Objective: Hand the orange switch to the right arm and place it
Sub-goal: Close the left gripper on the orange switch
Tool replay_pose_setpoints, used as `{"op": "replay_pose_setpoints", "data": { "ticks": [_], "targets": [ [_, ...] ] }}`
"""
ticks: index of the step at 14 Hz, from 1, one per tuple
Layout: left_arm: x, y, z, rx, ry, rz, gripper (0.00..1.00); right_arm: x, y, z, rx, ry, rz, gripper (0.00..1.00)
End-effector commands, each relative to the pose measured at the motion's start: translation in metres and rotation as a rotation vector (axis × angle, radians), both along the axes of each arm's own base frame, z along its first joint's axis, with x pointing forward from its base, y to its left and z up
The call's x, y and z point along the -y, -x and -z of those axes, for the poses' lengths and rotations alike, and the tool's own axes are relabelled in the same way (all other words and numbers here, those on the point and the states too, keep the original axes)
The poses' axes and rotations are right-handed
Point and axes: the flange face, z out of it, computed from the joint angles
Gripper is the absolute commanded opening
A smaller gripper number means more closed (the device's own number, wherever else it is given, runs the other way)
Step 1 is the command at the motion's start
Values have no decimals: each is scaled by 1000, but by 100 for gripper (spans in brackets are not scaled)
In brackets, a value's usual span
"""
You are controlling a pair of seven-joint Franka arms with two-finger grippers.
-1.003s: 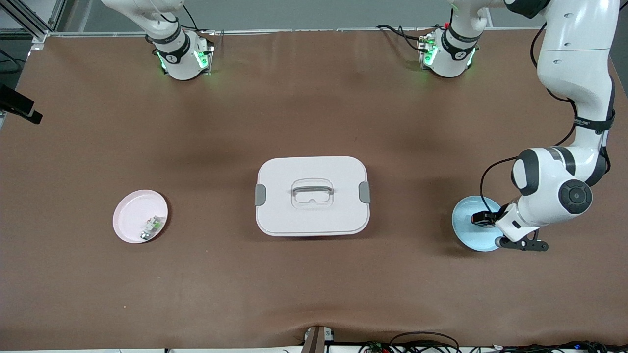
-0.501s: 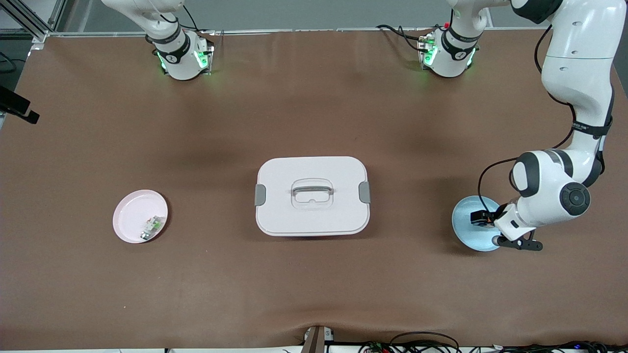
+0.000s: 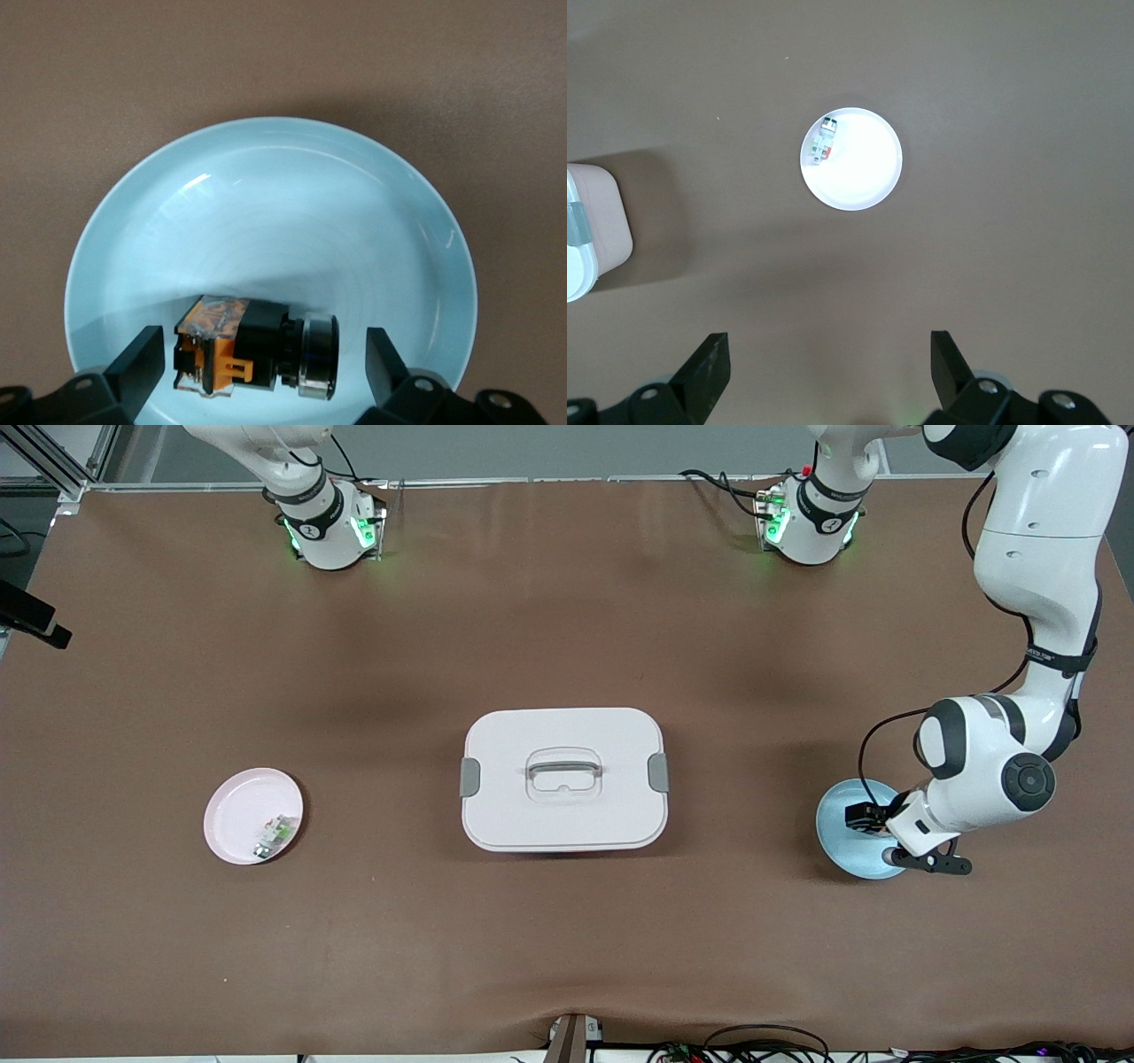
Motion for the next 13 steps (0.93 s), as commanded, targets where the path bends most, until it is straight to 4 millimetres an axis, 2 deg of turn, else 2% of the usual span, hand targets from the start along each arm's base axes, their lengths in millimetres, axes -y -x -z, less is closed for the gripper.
{"op": "replay_pose_setpoints", "data": {
  "ticks": [1, 3, 12, 13],
  "targets": [
    [-5, 4, 2, 7, 14, 4, 100, -7, 3, -1, 4, 4, -11, 100],
    [-10, 5, 4, 3, 17, -3, 100, -7, 3, -1, 4, 4, -11, 100],
    [-7, 6, 8, -3, 20, -7, 100, -5, 1, 7, -8, 27, -13, 100],
    [-7, 6, 7, -2, 22, -9, 100, -10, 1, 7, -8, 39, -30, 100]
  ]
}}
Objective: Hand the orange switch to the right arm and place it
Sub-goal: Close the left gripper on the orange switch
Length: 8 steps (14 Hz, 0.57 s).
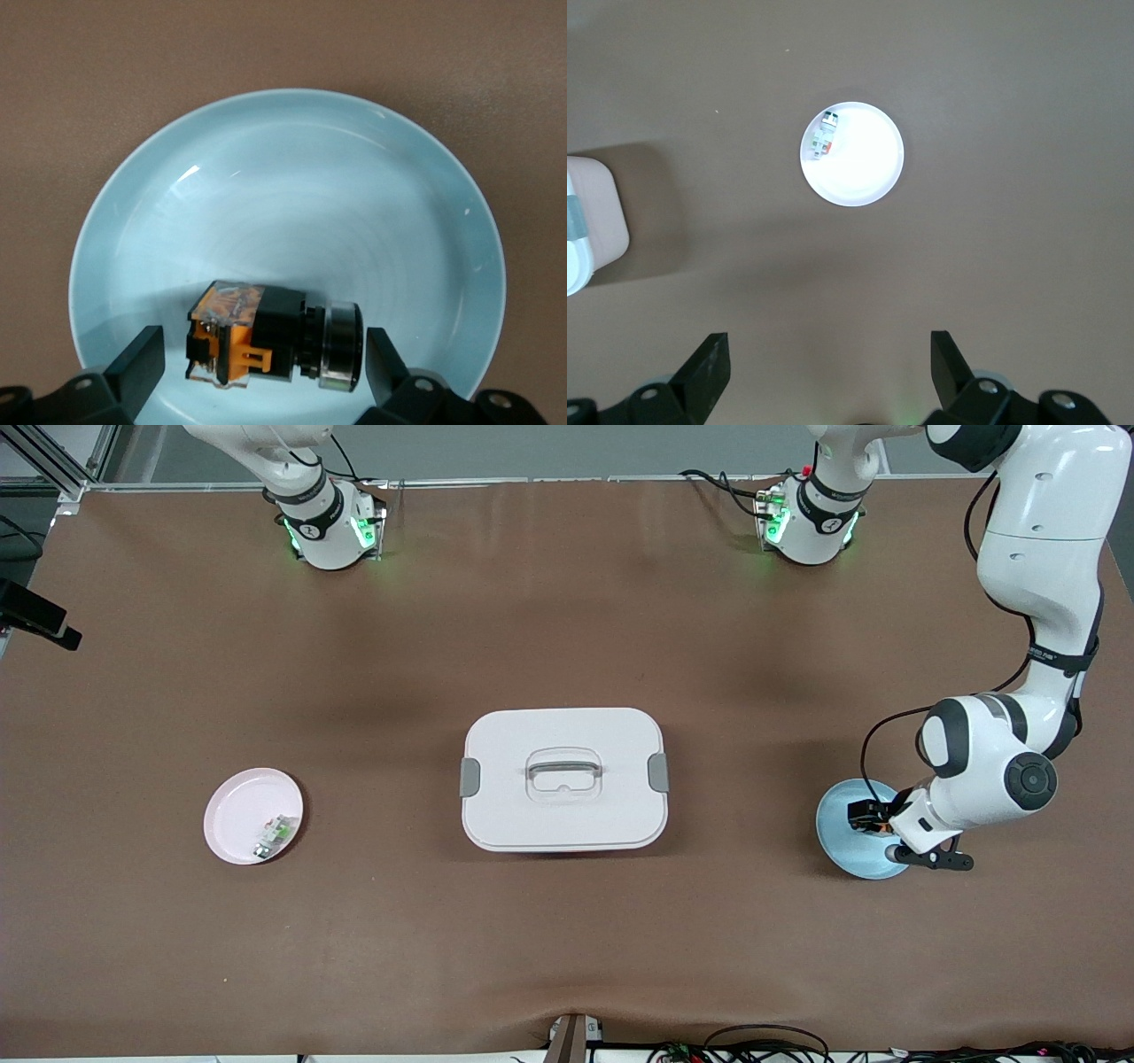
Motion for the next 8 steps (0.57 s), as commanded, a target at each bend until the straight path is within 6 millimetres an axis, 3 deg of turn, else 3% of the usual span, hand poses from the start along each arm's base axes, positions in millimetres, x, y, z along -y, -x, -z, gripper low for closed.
{"op": "replay_pose_setpoints", "data": {
  "ticks": [1, 4, 8],
  "targets": [
    [1, 1, 0, 13, 18, 4, 100, -8, 2, -1, 9, 28, -25, 100],
    [1, 1, 1, 15, 17, 4, 100, -8, 2, -2, 9, 28, -31, 100],
    [1, 1, 1, 16, 17, 5, 60, -4, 3, -5, 14, 26, -143, 100]
  ]
}}
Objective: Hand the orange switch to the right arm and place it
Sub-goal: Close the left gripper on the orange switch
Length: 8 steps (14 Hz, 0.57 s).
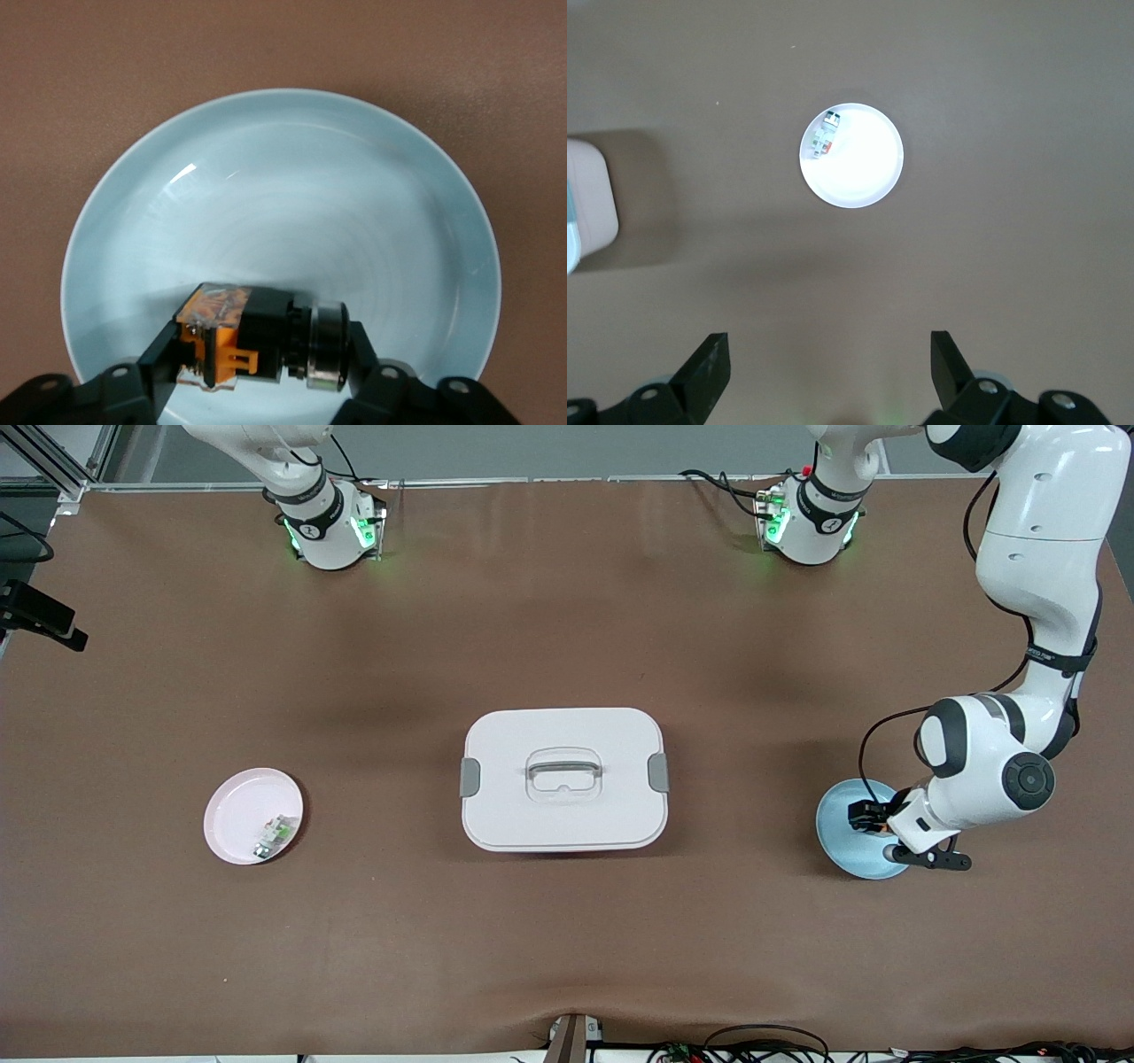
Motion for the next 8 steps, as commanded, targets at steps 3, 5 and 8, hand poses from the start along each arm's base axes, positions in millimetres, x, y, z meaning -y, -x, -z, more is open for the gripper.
{"op": "replay_pose_setpoints", "data": {
  "ticks": [3, 5, 8],
  "targets": [
    [-1, -1, -1, 27, 15, -5, 41, 2, 4, -6, 14, 11, -41, 100],
    [1, -2, -2, 31, 17, -14, 35, 0, 4, -6, 17, 9, -40, 100],
    [7, -4, -12, 35, 34, -128, 34, 4, 4, -7, 17, -2, -32, 100]
  ]
}}
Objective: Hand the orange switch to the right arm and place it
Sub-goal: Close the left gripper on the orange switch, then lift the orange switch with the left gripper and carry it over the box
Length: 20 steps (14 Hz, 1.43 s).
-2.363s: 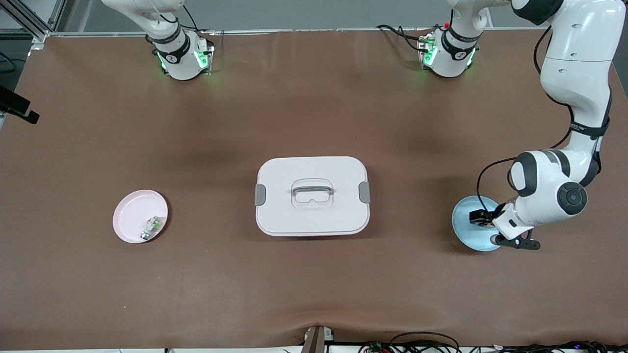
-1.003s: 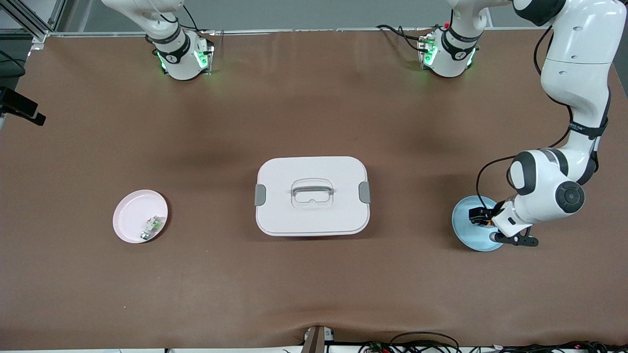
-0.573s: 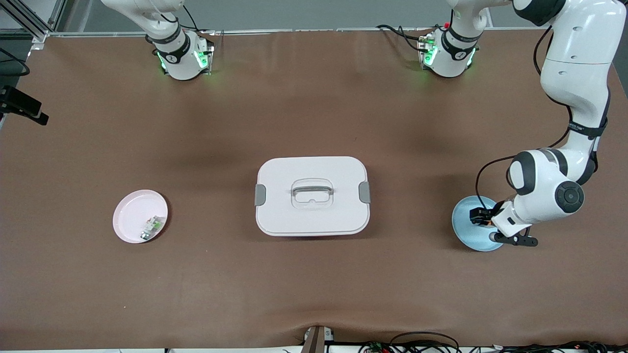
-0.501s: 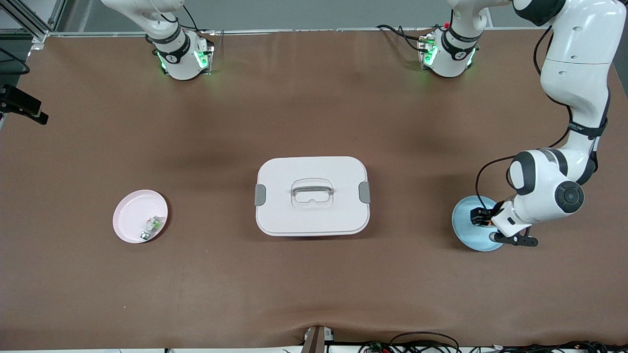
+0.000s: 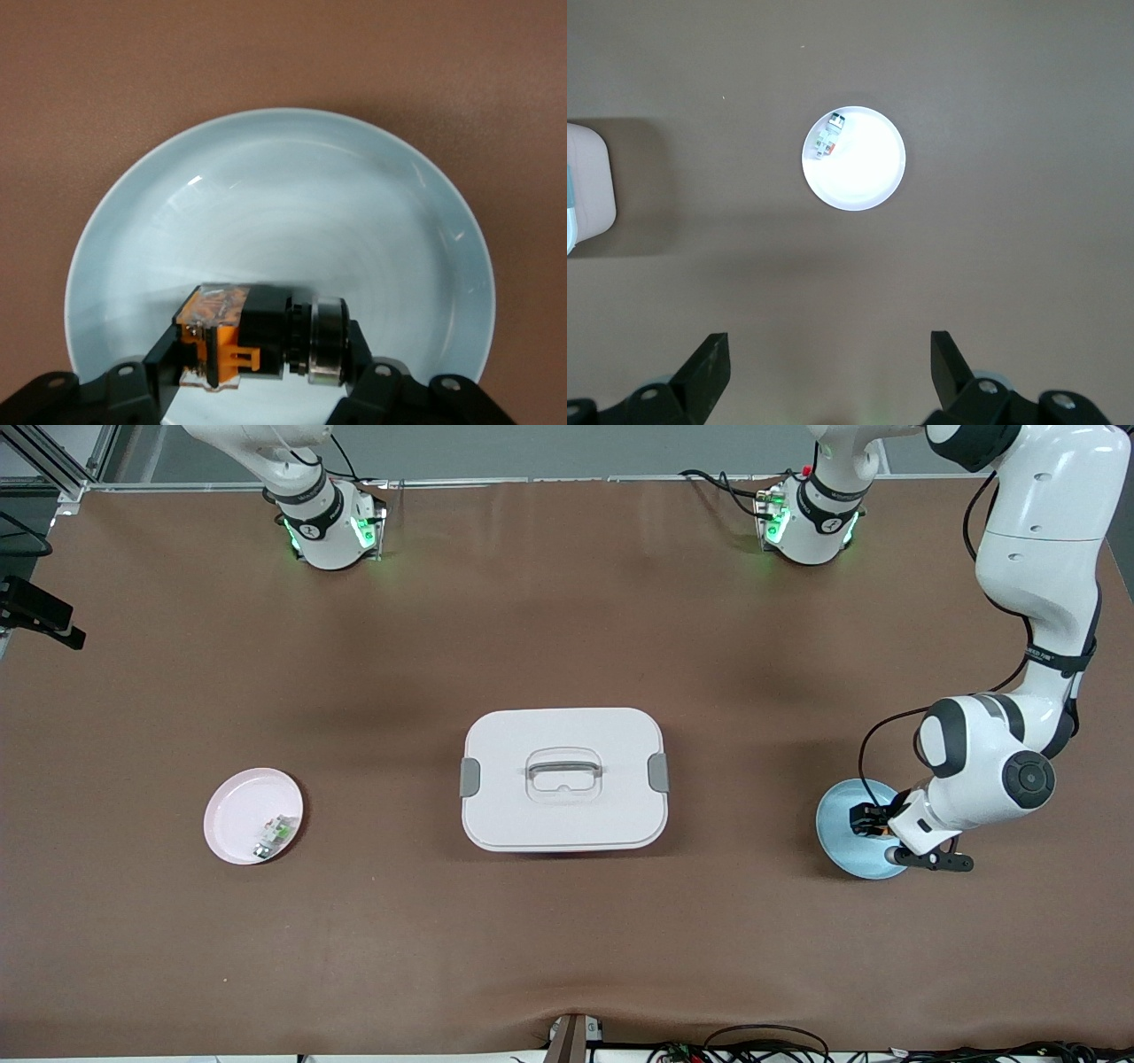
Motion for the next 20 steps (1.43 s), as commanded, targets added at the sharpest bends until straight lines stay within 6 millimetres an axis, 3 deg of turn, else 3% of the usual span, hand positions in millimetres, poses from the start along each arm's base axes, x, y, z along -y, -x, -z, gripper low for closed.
{"op": "replay_pose_setpoints", "data": {
  "ticks": [1, 6, 10, 14, 17, 20],
  "targets": [
    [9, -3, -20, 19, 29, -126, 34, 3, 5, -6, 11, -2, -2, 100],
    [16, -4, -58, -30, 27, -319, 35, 2, 5, -6, 10, -3, 33, 100],
    [17, -13, -112, -103, 18, -437, 35, 4, 5, -6, 13, -38, 40, 100],
    [19, -8, -160, -139, 0, -585, 32, 7, 6, -6, 11, -48, 59, 100],
    [35, -1, -197, -135, 4, -694, 31, 6, 6, -5, 8, -52, 95, 100],
    [69, 8, -228, -167, 43, -879, 31, 6, 6, -5, 8, -52, 94, 100]
  ]
}}
